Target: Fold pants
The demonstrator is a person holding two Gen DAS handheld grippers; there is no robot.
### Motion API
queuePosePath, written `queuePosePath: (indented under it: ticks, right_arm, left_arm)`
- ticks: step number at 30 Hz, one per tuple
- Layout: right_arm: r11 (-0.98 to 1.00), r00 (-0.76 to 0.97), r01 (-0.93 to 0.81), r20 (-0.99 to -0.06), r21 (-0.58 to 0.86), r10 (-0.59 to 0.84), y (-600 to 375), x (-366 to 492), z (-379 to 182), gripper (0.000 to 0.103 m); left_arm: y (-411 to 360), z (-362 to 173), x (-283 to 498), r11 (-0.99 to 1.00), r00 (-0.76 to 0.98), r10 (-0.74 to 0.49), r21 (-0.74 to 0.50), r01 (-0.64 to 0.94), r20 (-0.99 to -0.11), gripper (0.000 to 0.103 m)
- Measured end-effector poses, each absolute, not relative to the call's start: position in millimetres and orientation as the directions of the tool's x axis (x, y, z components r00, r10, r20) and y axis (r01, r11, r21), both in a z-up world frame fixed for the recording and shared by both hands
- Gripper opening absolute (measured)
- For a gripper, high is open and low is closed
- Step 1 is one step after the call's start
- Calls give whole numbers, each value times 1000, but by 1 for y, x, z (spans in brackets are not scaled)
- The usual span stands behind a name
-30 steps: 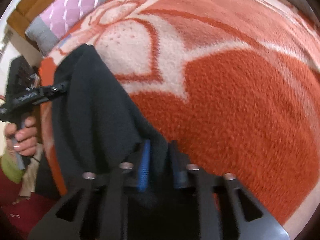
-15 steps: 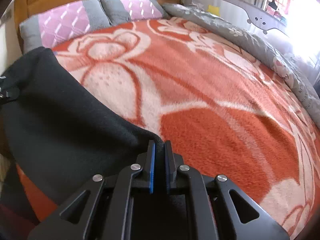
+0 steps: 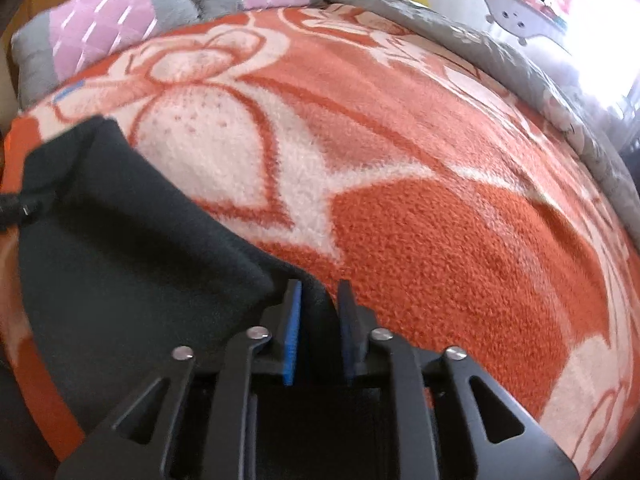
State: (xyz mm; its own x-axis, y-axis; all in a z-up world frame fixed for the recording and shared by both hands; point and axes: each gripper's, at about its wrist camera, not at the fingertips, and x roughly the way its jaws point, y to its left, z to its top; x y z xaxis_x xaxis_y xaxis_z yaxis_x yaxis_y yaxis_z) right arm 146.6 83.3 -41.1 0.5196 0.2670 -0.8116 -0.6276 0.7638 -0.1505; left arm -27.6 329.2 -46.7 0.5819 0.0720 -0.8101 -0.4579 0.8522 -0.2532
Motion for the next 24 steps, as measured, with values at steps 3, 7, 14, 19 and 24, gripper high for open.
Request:
queuePosePath:
  ticks: [3, 7, 14, 19, 24]
  right_arm:
    - [793, 546, -596, -787, -124, 287, 63, 138, -22, 36]
    - [833, 548, -554, -761, -18, 348, 22, 119, 2, 39]
    - [900, 581, -430, -740, 74, 338, -59, 82, 15, 43]
    - [941, 590, -313, -750, 128, 298, -116, 54, 5, 43]
    - [961, 600, -210, -753, 177, 270, -164, 26, -3, 44]
  left_arm:
    - [336, -37, -42, 837, 578, 115, -234, -494, -808, 49]
    - [334, -17, -58, 826, 599, 147, -235, -512, -787, 49]
    - [302, 23, -55, 863, 660, 145, -232, -449, -737, 54]
    - [257, 38, -37, 910, 675, 82, -221, -351, -733, 55]
    - [203, 40, -18, 949, 670, -2, -212, -232, -743, 58]
